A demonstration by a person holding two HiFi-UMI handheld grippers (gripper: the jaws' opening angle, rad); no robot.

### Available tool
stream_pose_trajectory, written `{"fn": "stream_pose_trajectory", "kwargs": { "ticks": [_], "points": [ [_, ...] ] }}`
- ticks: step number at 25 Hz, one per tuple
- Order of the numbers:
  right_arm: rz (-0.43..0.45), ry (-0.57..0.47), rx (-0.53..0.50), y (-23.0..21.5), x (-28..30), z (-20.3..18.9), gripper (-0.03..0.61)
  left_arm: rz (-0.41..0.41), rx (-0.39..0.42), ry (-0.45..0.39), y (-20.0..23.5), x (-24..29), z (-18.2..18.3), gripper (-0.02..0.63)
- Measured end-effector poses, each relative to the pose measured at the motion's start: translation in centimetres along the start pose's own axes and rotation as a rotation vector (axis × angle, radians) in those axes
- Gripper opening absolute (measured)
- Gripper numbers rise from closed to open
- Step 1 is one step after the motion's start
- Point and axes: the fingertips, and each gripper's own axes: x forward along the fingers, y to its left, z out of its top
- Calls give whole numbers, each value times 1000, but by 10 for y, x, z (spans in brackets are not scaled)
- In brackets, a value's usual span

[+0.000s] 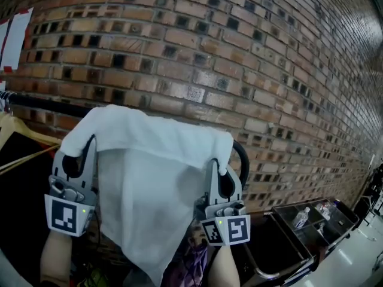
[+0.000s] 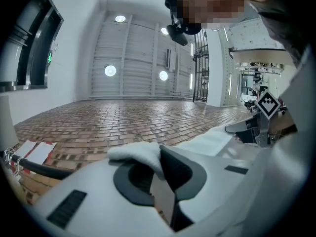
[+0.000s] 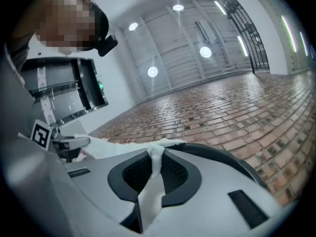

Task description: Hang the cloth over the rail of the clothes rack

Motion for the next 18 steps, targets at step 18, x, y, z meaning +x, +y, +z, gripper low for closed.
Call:
{"fn": "stream_pose_trajectory", "kwargs": {
  "ticks": [18],
  "points": [
    [-76,110,-46,10,-27,-26,48,-34,-126,38,-12,-57,-39,40]
  ]
}}
